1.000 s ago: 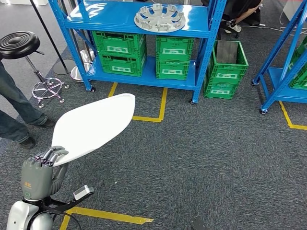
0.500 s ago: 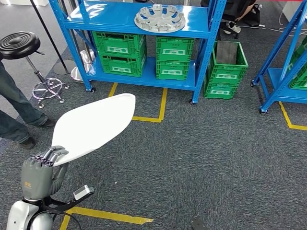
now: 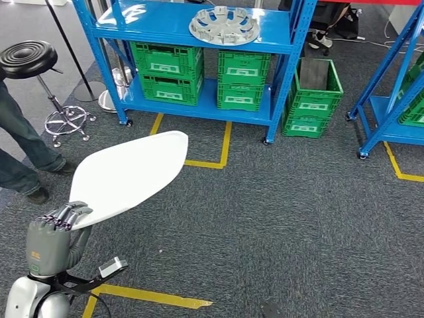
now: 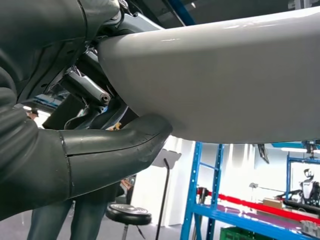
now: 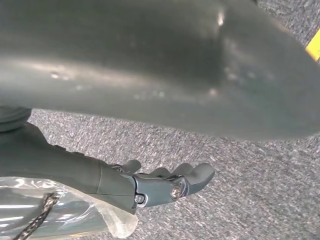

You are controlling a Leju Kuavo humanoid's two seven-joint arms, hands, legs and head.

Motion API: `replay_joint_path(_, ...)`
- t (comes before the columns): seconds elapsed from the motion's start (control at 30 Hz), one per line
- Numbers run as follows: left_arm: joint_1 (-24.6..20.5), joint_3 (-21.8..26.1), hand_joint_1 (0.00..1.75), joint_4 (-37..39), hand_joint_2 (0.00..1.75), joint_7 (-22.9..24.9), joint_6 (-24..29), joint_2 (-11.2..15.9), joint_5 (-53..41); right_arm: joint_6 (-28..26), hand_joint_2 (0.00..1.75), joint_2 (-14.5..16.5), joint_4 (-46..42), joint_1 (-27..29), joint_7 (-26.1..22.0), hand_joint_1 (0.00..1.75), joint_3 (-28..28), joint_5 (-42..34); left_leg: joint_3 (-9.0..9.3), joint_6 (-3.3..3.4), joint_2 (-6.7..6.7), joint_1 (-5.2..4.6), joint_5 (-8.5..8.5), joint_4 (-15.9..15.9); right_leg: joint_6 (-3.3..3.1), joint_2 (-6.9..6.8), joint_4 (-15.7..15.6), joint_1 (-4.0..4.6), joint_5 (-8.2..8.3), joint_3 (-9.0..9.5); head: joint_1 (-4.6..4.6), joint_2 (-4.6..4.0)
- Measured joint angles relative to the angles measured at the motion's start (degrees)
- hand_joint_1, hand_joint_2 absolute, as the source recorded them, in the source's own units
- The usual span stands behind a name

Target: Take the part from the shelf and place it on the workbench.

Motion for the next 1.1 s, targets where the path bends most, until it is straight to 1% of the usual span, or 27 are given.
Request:
replay_joint_path(0.03, -0.09, 0.10, 1.75, 0.00, 1.75, -0.24, 0.00, -0.07, 0.03, 0.00, 0.00, 0.02, 0.00, -0.03, -0.05, 0.00, 0.02, 0.00, -0.09, 0.26, -0.15, 0.17, 0.27, -0.25, 0.14, 0.20, 2.35, 0.00, -1.65, -1.07, 0.05, 0.00)
replay_joint_path(0.1, -0.20, 0.29, 1.75, 0.00, 1.75, -0.61, 0.00, -0.24, 0.10, 0.00, 0.00, 0.04, 0.00, -0.06, -0.14, 0.00, 0.04, 0.00, -0.59, 0.46, -0.66, 0.22, 0.63, -0.30, 0.34, 0.54, 10.17, -0.09, -6.11, -4.44, 0.10, 0.00)
replay_joint_path(0.13, -0.19, 0.40, 1.75, 0.00, 1.75, -0.74, 0.00, -0.31, 0.11, 0.00, 0.00, 0.04, 0.00, -0.05, -0.16, 0.00, 0.05, 0.00, -0.88, 0.41, -1.00, 0.19, 0.80, -0.28, 0.37, 0.59, 13.84, -0.12, -7.72, -5.96, 0.10, 0.00)
replay_joint_path(0.17, -0.18, 0.50, 1.75, 0.00, 1.75, -0.81, 0.00, -0.34, 0.12, 0.00, 0.00, 0.04, 0.00, -0.02, -0.19, 0.00, 0.07, 0.00, -1.13, 0.32, -1.42, 0.16, 0.99, -0.26, 0.32, 0.62, 15.70, -0.12, -8.23, -6.64, 0.09, 0.00)
replay_joint_path(0.2, -0.19, 0.62, 1.75, 0.00, 1.75, -0.85, 0.00, -0.37, 0.12, 0.00, 0.00, 0.04, 0.00, 0.00, -0.21, 0.00, 0.08, 0.00, -1.34, 0.19, -1.91, 0.12, 1.17, -0.23, 0.17, 0.70, 15.19, -0.10, -7.58, -6.16, 0.09, 0.00)
replay_joint_path(0.23, -0.20, 0.76, 1.75, 0.00, 1.75, -0.90, 0.00, -0.42, 0.13, 0.00, 0.00, 0.04, 0.00, 0.01, -0.25, 0.00, 0.10, 0.00, -1.48, 0.04, -2.44, 0.08, 1.34, -0.21, -0.08, 0.95, 12.28, -0.07, -5.96, -4.45, 0.09, 0.00)
replay_joint_path(0.3, -0.28, 1.08, 1.75, 0.00, 1.75, -1.01, 0.00, -0.57, 0.13, 0.00, 0.00, 0.04, 0.01, -0.09, -0.33, 0.00, 0.15, 0.00, -1.72, -0.33, -3.48, -0.04, 1.69, -0.11, -0.91, 3.03, 3.48, 0.03, -2.67, 0.44, 0.06, 0.00)
replay_joint_path(0.33, -0.35, 1.21, 1.75, 0.00, 1.75, -1.09, 0.00, -0.65, 0.14, -0.01, 0.00, 0.03, 0.01, -0.17, -0.37, 0.00, 0.21, 0.00, -1.89, -0.58, -3.97, -0.07, 1.86, -0.05, -1.26, 3.95, 0.23, 0.10, -1.77, 2.14, 0.05, 0.00)
replay_joint_path(0.37, -0.42, 1.28, 1.75, 0.00, 1.75, -1.14, 0.00, -0.72, 0.15, -0.02, 0.00, 0.03, 0.02, -0.24, -0.40, 0.00, 0.29, 0.01, -2.05, -0.86, -4.41, -0.03, 2.03, -0.01, -1.52, 4.58, -1.52, 0.21, -1.49, 2.99, 0.05, 0.00)
replay_joint_path(0.4, -0.47, 1.33, 1.75, 0.00, 1.75, -1.19, 0.00, -0.77, 0.17, -0.02, 0.00, 0.02, 0.02, -0.28, -0.42, 0.00, 0.38, 0.01, -2.20, -1.21, -4.83, 0.03, 2.22, -0.04, -1.66, 4.44, -1.87, 0.35, -1.57, 3.06, 0.03, 0.00)
replay_joint_path(0.47, -0.49, 1.44, 1.75, 0.00, 1.75, -1.33, 0.00, -0.81, 0.22, -0.01, 0.00, 0.10, 0.02, -0.32, -0.44, 0.00, 0.51, 0.05, -2.54, -1.91, -5.44, 0.13, 2.46, 0.00, -2.07, 3.10, -2.24, 0.26, -0.97, 3.30, 0.04, 0.00)
replay_joint_path(0.5, -0.51, 1.50, 1.75, 0.00, 1.75, -1.39, 0.00, -0.81, 0.26, -0.01, 0.00, 0.16, 0.02, -0.35, -0.45, 0.00, 0.55, 0.07, -2.93, -2.22, -4.89, 0.13, 1.91, 0.67, -2.37, 2.42, -2.46, 0.12, -0.61, 3.46, -0.09, 0.00)
replay_joint_path(0.53, -0.59, 1.56, 1.75, 0.00, 1.75, -1.46, 0.00, -0.80, 0.29, -0.01, 0.00, 0.22, 0.02, -0.37, -0.46, 0.00, 0.58, 0.08, -3.82, -2.56, -3.89, 0.17, 0.52, 2.62, -2.64, 1.63, -2.68, -0.06, -0.27, 3.58, -0.27, 0.00)
replay_joint_path(0.6, -0.71, 1.62, 1.75, 0.00, 1.75, -1.53, 0.00, -0.81, 0.35, 0.02, 0.00, 0.26, 0.02, -0.25, -0.46, 0.00, 0.71, 0.10, -6.71, -3.29, -1.52, 0.59, -3.73, 9.74, -2.93, 0.18, -2.73, -0.11, -0.04, 3.49, -0.62, 0.00)
replay_joint_path(0.63, -0.70, 1.62, 1.75, 0.01, 1.75, -1.55, 0.00, -0.82, 0.34, 0.04, 0.00, 0.26, 0.02, -0.14, -0.44, 0.00, 0.79, 0.10, -8.24, -3.71, -0.94, 0.90, -5.50, 13.63, -2.93, -0.63, -2.69, -0.10, -0.03, 3.41, -0.67, 0.00)
replay_joint_path(0.67, -0.64, 1.62, 1.75, 0.01, 1.75, -1.56, 0.00, -0.83, 0.34, 0.07, 0.00, 0.26, 0.02, -0.05, -0.42, 0.00, 0.87, 0.14, -9.06, -4.06, -0.65, 1.18, -6.24, 16.04, -2.90, -1.39, -2.65, -0.10, -0.06, 3.35, -0.66, 0.00)
replay_joint_path(0.7, -0.61, 1.62, 1.75, 0.02, 1.75, -1.56, 0.00, -0.84, 0.34, 0.11, 0.00, 0.26, 0.02, -0.03, -0.40, 0.00, 0.92, 0.17, -8.92, -4.35, -0.41, 1.46, -5.93, 16.38, -2.83, -2.11, -2.58, -0.12, -0.11, 3.31, -0.66, 0.00)
replay_joint_path(0.73, -0.60, 1.62, 1.75, 0.02, 1.75, -1.56, -0.01, -0.84, 0.34, 0.19, 0.00, 0.26, 0.01, -0.07, -0.39, 0.00, 0.96, 0.22, -7.64, -4.57, -0.06, 1.69, -4.62, 14.36, -2.69, -2.82, -2.47, -0.17, -0.23, 3.31, -0.67, 0.00)
replay_joint_path(0.77, -0.63, 1.63, 1.75, 0.02, 1.75, -1.56, -0.01, -0.84, 0.35, 0.30, 0.00, 0.26, 0.01, -0.12, -0.38, 0.00, 1.01, 0.29, -5.49, -4.69, 0.64, 1.84, -2.77, 10.60, -2.47, -3.46, -2.31, -0.23, -0.41, 3.37, -0.67, 0.00)
replay_joint_path(0.8, -0.69, 1.63, 1.75, 0.02, 1.75, -1.56, -0.01, -0.84, 0.36, 0.40, 0.00, 0.26, 0.01, -0.18, -0.37, 0.00, 1.06, 0.36, -3.34, -4.71, 1.91, 1.79, -1.48, 6.66, -2.17, -4.04, -2.14, -0.23, -0.65, 3.43, -0.67, 0.00)
replay_joint_path(0.83, -0.80, 1.64, 1.75, 0.02, 1.75, -1.56, 0.00, -0.86, 0.37, 0.48, 0.00, 0.26, 0.01, -0.26, -0.35, 0.00, 1.11, 0.44, -1.75, -4.42, 3.02, 1.67, -0.58, 3.54, -1.82, -4.58, -1.86, -0.12, -0.95, 3.41, -0.72, 0.00)
replay_joint_path(0.87, -0.89, 1.64, 1.75, 0.01, 1.75, -1.56, 0.00, -0.87, 0.38, 0.52, 0.00, 0.25, 0.02, -0.33, -0.34, 0.00, 1.19, 0.52, -0.98, -3.98, 3.73, 1.49, -0.31, 1.83, -1.47, -5.11, -1.64, 0.02, -1.19, 3.39, -0.69, 0.00)
replay_joint_path(0.9, -0.98, 1.66, 1.75, 0.01, 1.75, -1.56, 0.00, -0.89, 0.40, 0.54, 0.00, 0.25, 0.02, -0.39, -0.33, 0.00, 1.27, 0.58, -0.96, -3.47, 3.91, 1.28, -0.53, 1.41, -1.15, -5.64, -1.51, 0.18, -1.38, 3.35, -0.68, 0.00)
replay_joint_path(0.97, -1.03, 1.74, 1.75, 0.02, 1.75, -1.56, 0.00, -0.91, 0.44, 0.55, 0.00, 0.24, 0.02, -0.48, -0.32, 0.00, 1.40, 0.72, -1.32, -2.48, 2.47, 1.21, -0.34, 1.41, -0.52, -6.52, -1.35, 0.14, -1.78, 3.30, -0.62, 0.00)
replay_joint_path(1.0, -1.04, 1.82, 1.75, 0.02, 1.75, -1.56, 0.01, -0.91, 0.45, 0.54, 0.00, 0.24, 0.02, -0.51, -0.32, 0.00, 1.44, 0.80, -1.39, -2.15, 1.80, 1.25, -0.25, 1.33, -0.21, -5.88, -0.73, 0.01, -2.44, 3.02, -0.59, 0.00)
replay_joint_path(1.03, -1.08, 1.89, 1.75, 0.02, 1.75, -1.56, 0.01, -0.94, 0.45, 0.51, 0.00, 0.24, 0.02, -0.56, -0.32, 0.00, 1.49, 0.91, -1.45, -1.80, 1.14, 1.33, -0.12, 1.23, 0.03, -4.59, 0.93, -0.15, -3.64, 2.25, -0.51, 0.00)
replay_joint_path(1.1, -1.19, 1.99, 1.75, 0.02, 1.75, -1.56, 0.01, -1.10, 0.46, 0.40, 0.00, 0.24, 0.02, -0.54, -0.31, 0.00, 1.68, 1.11, -1.65, -1.31, -0.08, 1.34, 0.05, 1.17, 0.20, -1.09, 7.93, -0.29, -7.27, -1.12, -0.35, 0.00)
